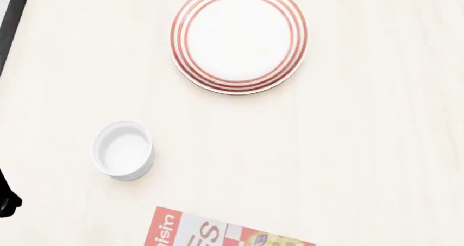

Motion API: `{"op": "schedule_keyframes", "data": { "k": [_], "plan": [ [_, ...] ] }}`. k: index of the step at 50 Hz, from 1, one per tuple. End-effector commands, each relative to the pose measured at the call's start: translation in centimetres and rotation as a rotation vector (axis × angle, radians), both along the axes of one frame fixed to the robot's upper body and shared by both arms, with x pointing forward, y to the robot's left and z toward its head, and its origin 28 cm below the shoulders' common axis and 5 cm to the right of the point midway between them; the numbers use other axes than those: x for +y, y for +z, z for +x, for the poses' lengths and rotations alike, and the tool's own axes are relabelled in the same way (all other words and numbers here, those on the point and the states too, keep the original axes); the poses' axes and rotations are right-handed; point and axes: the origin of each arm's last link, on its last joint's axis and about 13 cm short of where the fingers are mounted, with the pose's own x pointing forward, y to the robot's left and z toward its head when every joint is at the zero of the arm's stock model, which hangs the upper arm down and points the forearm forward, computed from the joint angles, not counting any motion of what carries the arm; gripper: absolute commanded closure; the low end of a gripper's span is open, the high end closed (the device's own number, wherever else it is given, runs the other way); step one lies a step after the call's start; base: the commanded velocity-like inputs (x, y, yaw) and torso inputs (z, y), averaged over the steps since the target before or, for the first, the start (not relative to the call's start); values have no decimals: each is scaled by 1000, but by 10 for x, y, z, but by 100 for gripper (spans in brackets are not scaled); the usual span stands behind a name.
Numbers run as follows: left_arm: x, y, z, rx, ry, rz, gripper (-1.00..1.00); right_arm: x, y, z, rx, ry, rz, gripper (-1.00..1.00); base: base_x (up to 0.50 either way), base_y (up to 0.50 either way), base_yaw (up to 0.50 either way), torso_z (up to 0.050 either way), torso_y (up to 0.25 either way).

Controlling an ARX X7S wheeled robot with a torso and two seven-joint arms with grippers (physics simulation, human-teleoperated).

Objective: Pick the akita bowl on the cookies box and place it on the plate.

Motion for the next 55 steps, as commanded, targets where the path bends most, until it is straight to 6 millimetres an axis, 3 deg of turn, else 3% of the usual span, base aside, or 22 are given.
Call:
{"op": "schedule_keyframes", "data": {
  "k": [1, 20, 39, 55],
  "plan": [
    [1, -2, 0, 6, 2, -6, -100, 3, 3, -9, 27, 66, -67, -100, 0, 0, 0, 0, 0],
    [1, -5, -1, 12, 2, -14, -100, 4, -7, -6, 102, 53, -255, -100, 0, 0, 0, 0, 0],
    [1, -8, -1, 18, -3, -20, -100, 9, 3, 4, 98, 37, -372, -100, 0, 0, 0, 0, 0],
    [2, -9, -1, 22, -1, -23, -100, 19, -1, 14, 114, 71, -508, -100, 0, 0, 0, 0, 0]
  ]
}}
